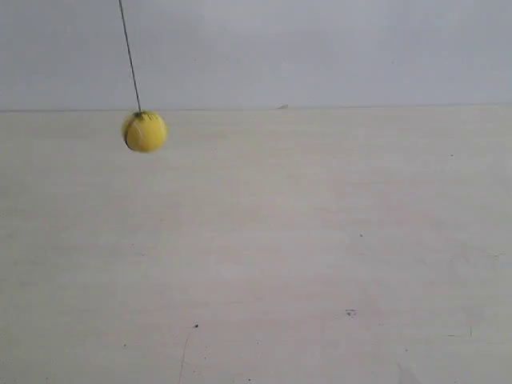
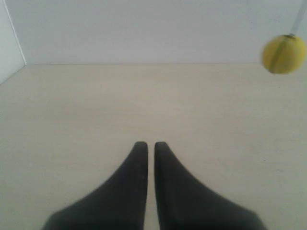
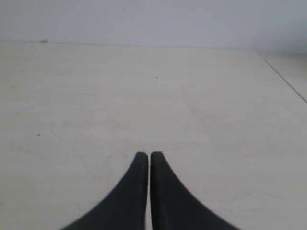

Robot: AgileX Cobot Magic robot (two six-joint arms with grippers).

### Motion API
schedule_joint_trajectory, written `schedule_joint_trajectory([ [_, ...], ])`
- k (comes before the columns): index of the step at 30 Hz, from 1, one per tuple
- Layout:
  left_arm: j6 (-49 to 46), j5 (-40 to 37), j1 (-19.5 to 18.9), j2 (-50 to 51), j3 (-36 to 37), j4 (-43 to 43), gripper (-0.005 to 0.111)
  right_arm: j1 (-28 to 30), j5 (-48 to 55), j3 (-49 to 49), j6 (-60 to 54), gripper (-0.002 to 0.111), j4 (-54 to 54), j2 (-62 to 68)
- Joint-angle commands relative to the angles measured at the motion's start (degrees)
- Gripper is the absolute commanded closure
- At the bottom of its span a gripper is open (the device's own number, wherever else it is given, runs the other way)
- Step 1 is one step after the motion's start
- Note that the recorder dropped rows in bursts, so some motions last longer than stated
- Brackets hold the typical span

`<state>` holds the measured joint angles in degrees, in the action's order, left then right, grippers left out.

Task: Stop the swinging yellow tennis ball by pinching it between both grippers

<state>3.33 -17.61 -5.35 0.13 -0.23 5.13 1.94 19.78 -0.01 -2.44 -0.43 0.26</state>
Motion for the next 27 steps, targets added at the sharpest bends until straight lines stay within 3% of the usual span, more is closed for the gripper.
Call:
schedule_joint_trajectory([
  [1,-0.19,0.62,0.32,-0.13,0.23,-0.13,0.102,0.33,-0.95,0.01,-0.02,0.108,-0.14,-0.26],
  [6,-1.41,0.73,0.72,-0.13,0.23,0.04,0.102,0.33,-3.32,0.01,-1.94,0.108,-0.24,-0.26],
  [11,-6.34,2.51,0.72,-0.13,0.23,4.17,0.102,0.33,-12.44,0.01,-1.45,0.108,-0.14,-0.26],
  [16,-7.65,11.71,0.72,-0.13,0.23,7.3,0.102,0.33,-21.88,0.01,4.54,0.108,0.1,-0.26],
  [21,3.94,21.71,0.72,-0.13,0.23,2.5,0.102,0.33,-28.78,0.01,15.01,0.108,0.08,-0.26],
  [27,14.79,34.82,0.72,-0.13,0.23,2.78,0.102,0.33,-35.0,0.01,19.77,0.108,0.08,-0.26],
])
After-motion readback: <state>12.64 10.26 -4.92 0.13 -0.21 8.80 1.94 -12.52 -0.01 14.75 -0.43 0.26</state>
